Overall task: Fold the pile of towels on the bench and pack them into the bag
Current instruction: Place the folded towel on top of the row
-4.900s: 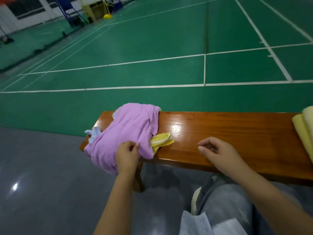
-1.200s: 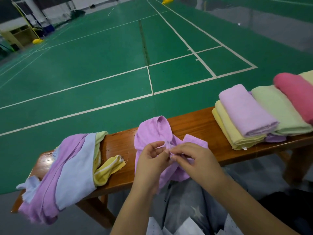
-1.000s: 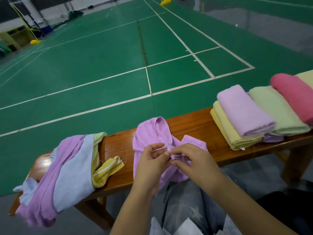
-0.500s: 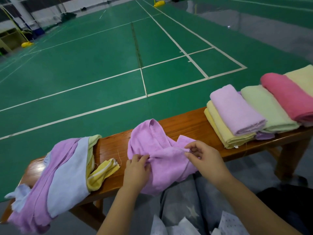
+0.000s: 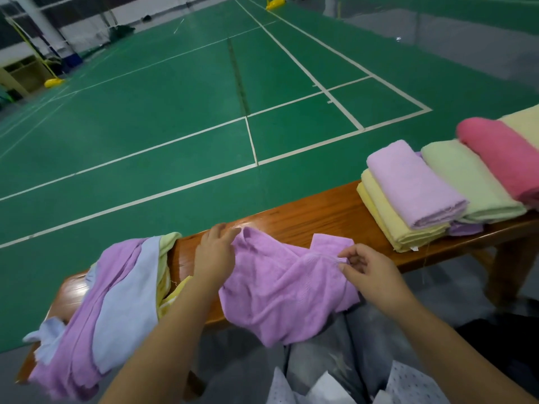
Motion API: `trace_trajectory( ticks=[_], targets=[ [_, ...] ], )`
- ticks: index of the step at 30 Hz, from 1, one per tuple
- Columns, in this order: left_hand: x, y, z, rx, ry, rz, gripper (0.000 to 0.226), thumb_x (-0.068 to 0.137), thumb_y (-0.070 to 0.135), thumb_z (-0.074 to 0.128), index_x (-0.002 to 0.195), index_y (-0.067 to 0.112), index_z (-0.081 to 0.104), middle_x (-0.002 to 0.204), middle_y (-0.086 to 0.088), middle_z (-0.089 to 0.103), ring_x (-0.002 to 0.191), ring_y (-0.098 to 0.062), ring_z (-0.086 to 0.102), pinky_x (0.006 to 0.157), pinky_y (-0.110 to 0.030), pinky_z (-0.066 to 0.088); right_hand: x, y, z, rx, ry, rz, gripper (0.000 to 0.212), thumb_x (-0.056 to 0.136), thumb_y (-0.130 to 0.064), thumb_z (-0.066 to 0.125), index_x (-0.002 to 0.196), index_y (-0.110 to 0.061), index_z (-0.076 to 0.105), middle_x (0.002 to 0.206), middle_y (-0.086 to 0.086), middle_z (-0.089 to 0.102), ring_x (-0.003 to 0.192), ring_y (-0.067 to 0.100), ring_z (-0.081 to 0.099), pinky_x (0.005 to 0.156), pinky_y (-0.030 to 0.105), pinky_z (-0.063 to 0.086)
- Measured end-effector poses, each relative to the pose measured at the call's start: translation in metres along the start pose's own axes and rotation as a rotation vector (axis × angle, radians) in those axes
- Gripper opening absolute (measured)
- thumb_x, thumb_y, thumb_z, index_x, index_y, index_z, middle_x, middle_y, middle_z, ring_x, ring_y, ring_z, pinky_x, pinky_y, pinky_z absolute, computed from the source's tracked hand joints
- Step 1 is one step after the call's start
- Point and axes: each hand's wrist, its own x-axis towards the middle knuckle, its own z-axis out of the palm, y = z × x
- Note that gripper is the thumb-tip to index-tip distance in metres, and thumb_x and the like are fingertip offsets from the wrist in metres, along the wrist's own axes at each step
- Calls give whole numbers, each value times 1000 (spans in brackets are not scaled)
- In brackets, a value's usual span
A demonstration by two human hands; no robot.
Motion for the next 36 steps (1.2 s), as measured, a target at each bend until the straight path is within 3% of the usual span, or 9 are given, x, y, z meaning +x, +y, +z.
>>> trace_trajectory(
  ticks=[4,7,15,20,24,29,34,36],
  targets=[
    [33,9,1,196,-182,162,55,95,7,43,139,39,46,158,-1,23,143,-27,23,113,-44,26,1,1,-3,-19,7,25,11,85,-9,68,89,-18,63,89,-4,67,86,11,63,75,21,50],
    [39,9,10,345,-286,221,53,96,9,43,140,39,45,158,5,23,143,-24,24,114,-40,25,0,1,-7,-40,7,39,10,86,-11,68,91,-17,63,90,-4,66,87,11,63,77,23,52],
    [12,-29,16,241,-163,73,35,91,7,45,120,17,62,128,-2,56,110,-23,57,89,-34,47,1,11,-18,-18,8,63,12,88,-10,65,90,-21,60,92,-5,65,89,11,61,73,20,48],
    [1,-50,-25,-13,119,-5,22,93,13,55,106,10,72,112,-8,65,99,-29,62,82,-34,45,17,-4,-27,-9,66,17,16,90,-6,60,87,-21,58,93,-1,64,93,21,60,80,33,50],
    [2,-53,-77,-256,416,-103,14,88,6,64,97,0,72,100,-16,68,92,-35,62,75,-35,42,38,-54,-42,12,167,-136,9,94,-9,55,99,-16,56,89,-8,57,91,16,55,76,26,40],
    [1,-48,-149,-380,653,-113,10,86,6,67,91,-1,73,91,-19,69,85,-32,61,73,-33,39,67,-131,-68,154,264,-352,10,94,-10,54,101,-17,55,93,-9,60,92,16,58,87,32,48],
    [-9,-37,-201,-477,764,-42,4,85,4,66,85,4,70,109,-7,70,99,-23,63,85,-31,43,73,-192,-92,222,388,-590,9,95,-9,53,100,-16,53,86,-12,56,78,-1,53,71,12,45],
    [-13,-34,-213,-489,775,-46,6,84,2,64,86,4,70,98,-4,70,91,-21,63,80,-29,43,75,-202,-98,217,401,-635,9,95,-9,53,101,-15,53,85,-13,56,76,-2,53,69,10,44]
  ],
)
